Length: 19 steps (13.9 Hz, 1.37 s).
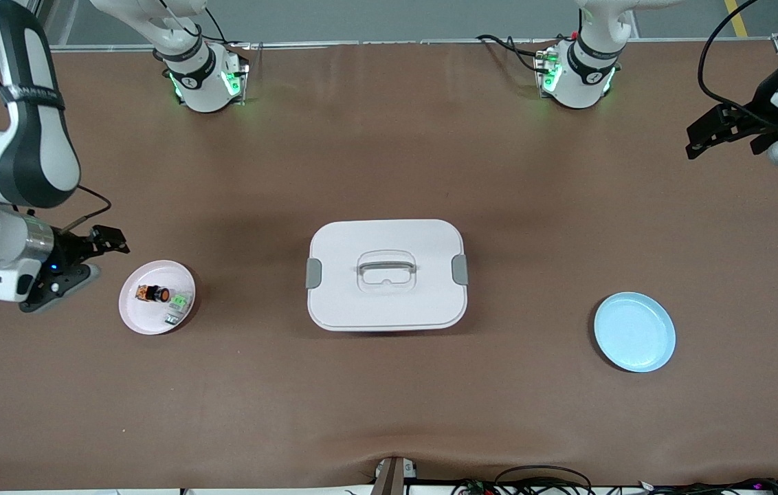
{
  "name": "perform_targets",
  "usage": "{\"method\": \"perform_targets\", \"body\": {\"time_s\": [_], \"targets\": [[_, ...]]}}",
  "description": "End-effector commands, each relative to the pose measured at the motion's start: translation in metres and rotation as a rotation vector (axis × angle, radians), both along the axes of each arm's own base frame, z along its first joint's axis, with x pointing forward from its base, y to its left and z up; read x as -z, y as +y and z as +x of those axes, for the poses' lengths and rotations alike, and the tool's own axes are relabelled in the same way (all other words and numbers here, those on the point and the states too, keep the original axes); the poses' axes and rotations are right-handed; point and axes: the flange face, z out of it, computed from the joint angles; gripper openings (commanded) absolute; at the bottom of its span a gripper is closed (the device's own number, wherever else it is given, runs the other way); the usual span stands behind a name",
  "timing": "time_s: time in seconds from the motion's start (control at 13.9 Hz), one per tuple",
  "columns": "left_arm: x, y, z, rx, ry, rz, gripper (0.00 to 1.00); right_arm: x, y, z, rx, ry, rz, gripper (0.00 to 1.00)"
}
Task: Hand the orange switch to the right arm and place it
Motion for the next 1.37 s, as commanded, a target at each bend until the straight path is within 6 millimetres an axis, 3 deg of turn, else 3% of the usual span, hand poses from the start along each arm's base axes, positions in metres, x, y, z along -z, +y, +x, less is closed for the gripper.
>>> {"method": "perform_targets", "body": {"time_s": [0.0, 0.29, 0.5, 0.65, 1.01, 1.3], "targets": [[0.000, 0.002, -0.003, 0.013, -0.010, 0.003, 1.00, -0.035, 0.004, -0.016, 0.158, 0.000, -0.038, 1.00], [0.007, 0.000, -0.013, 0.015, -0.034, 0.007, 1.00, -0.073, -0.002, -0.028, 0.235, -0.044, -0.045, 1.00], [0.004, 0.000, -0.016, 0.013, -0.039, 0.008, 1.00, -0.098, -0.007, -0.032, 0.415, -0.034, -0.067, 1.00], [0.001, 0.001, -0.017, 0.013, -0.039, 0.006, 1.00, -0.114, -0.016, -0.032, 0.523, -0.029, -0.079, 1.00], [0.000, 0.004, -0.017, 0.010, -0.036, 0.006, 1.00, -0.145, -0.043, -0.032, 0.600, -0.068, -0.064, 1.00], [0.000, 0.004, -0.017, 0.010, -0.033, 0.006, 1.00, -0.187, -0.030, -0.025, 0.647, -0.157, -0.066, 1.00]]}}
